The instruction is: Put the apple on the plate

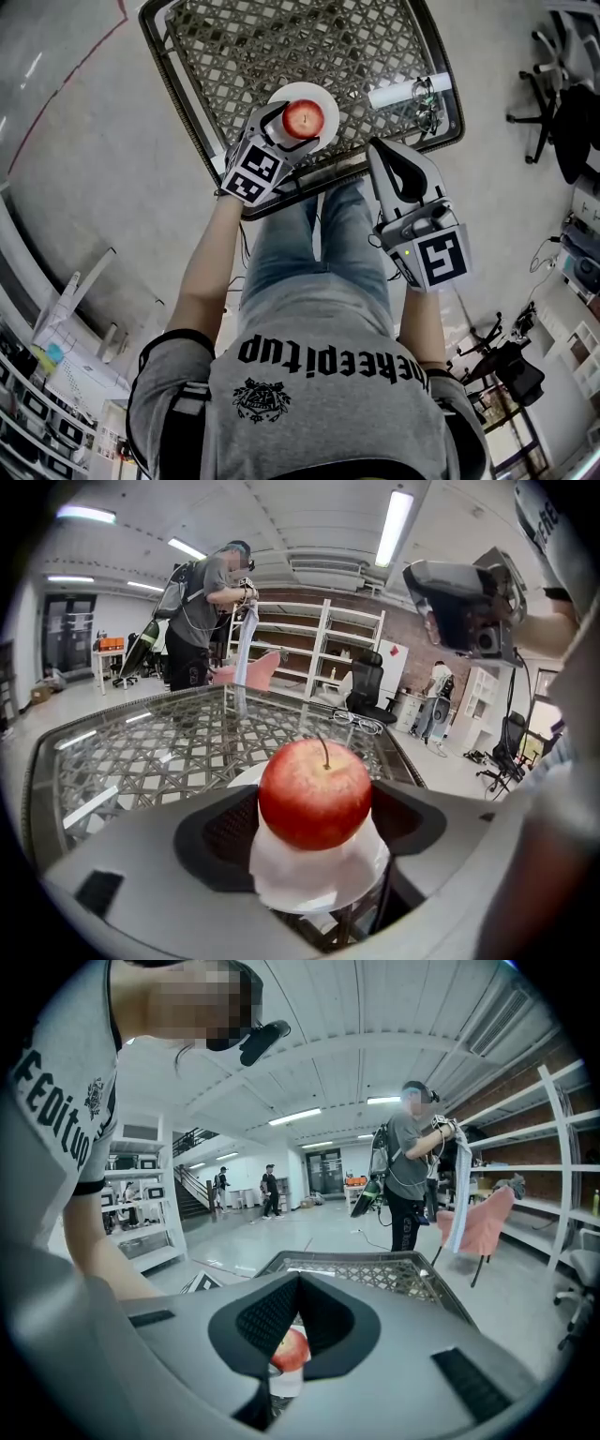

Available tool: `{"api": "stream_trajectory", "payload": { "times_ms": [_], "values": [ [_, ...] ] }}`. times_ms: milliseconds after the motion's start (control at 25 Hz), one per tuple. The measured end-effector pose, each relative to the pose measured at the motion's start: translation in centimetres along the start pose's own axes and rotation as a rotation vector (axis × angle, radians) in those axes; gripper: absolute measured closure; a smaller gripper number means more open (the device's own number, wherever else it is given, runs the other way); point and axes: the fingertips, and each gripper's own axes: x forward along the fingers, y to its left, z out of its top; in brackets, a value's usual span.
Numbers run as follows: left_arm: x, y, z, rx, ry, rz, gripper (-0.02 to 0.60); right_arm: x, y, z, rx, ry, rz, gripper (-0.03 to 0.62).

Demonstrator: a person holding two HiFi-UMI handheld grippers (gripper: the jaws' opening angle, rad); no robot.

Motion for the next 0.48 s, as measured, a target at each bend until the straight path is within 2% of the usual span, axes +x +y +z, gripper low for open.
{"api": "stream_trajectory", "payload": {
  "times_ms": [480],
  "values": [
    [-0.79, 0.24, 0.06, -0.024, 0.002, -0.007, 0.167, -0.42, 0.59, -0.02, -0.015, 0.015, 0.01, 0.595]
  ]
}}
